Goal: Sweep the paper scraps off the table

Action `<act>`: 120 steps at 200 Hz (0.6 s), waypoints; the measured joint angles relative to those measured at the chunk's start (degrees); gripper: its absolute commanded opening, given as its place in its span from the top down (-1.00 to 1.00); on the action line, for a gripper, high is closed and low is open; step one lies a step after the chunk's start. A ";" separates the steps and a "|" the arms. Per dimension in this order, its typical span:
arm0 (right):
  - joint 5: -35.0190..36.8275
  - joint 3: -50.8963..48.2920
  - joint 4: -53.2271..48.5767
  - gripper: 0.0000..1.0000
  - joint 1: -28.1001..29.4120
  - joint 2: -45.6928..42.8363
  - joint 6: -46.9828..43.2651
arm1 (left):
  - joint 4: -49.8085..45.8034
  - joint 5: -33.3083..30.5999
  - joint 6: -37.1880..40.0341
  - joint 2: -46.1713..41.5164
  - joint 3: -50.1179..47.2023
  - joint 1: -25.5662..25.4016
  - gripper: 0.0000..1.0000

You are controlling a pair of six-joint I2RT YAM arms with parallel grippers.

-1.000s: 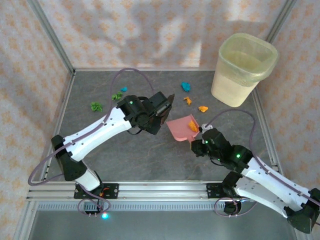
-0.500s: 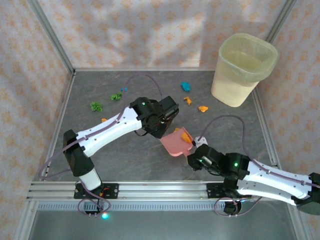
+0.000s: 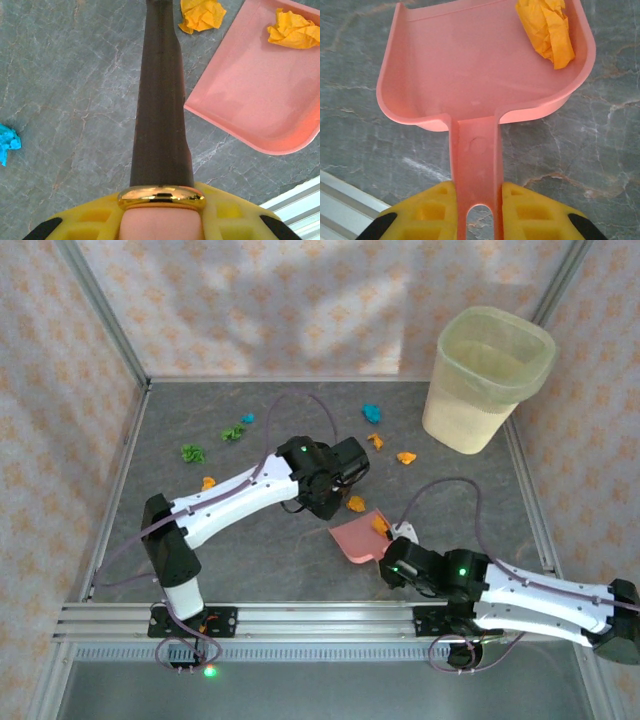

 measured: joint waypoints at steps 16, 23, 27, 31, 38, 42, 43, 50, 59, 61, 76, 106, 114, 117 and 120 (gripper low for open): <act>0.46 0.00 0.13 1.00 0.04 1.16 0.26 | -0.11 0.02 0.33 0.85 0.35 -0.28 1.00; 0.90 0.00 0.22 1.00 0.11 1.29 0.50 | -0.13 0.02 0.37 1.18 0.48 -0.37 1.00; 1.33 0.00 0.22 1.00 0.13 1.29 0.52 | -0.17 0.02 0.37 1.31 0.57 -0.44 1.00; 1.73 0.00 0.22 1.00 0.13 1.29 0.72 | -0.17 0.02 0.39 1.46 0.61 -0.48 1.00; 2.38 0.00 0.20 1.00 0.13 1.29 0.92 | -0.26 0.07 0.39 1.62 0.68 -0.55 1.00; 2.75 0.00 0.20 1.00 0.13 1.29 0.94 | -0.31 0.09 0.39 1.66 0.72 -0.63 1.00; 2.86 0.00 0.22 1.00 0.13 1.29 0.98 | -0.28 0.11 0.39 1.68 0.72 -0.63 1.00; 3.28 0.00 0.20 1.00 0.13 1.36 1.14 | -0.33 0.22 0.39 1.73 0.79 -0.74 1.00; 3.65 0.00 0.26 1.00 0.13 1.62 1.14 | -0.37 0.28 0.42 1.73 0.94 -0.98 1.00; 3.65 0.00 0.26 1.00 0.13 1.66 1.14 | -0.42 0.28 0.42 1.73 0.98 -1.09 1.00; 4.09 0.00 0.63 1.00 0.13 2.60 1.11 | -0.52 0.76 0.44 1.73 0.98 -1.75 1.00; 4.46 -0.02 2.19 1.00 -0.22 4.52 0.90 | -0.33 1.97 1.01 1.22 0.42 -3.61 1.00; 4.46 -0.11 2.82 1.00 -0.70 4.66 0.87 | -0.20 2.54 1.05 0.70 -0.39 -3.89 1.00; 4.46 -0.20 3.13 1.00 -0.94 4.66 0.87 | -0.20 2.71 1.09 0.44 -0.70 -4.02 1.00; 4.44 -0.28 3.37 1.00 -1.20 4.66 0.87 | -0.15 2.86 1.18 0.22 -1.05 -4.17 1.00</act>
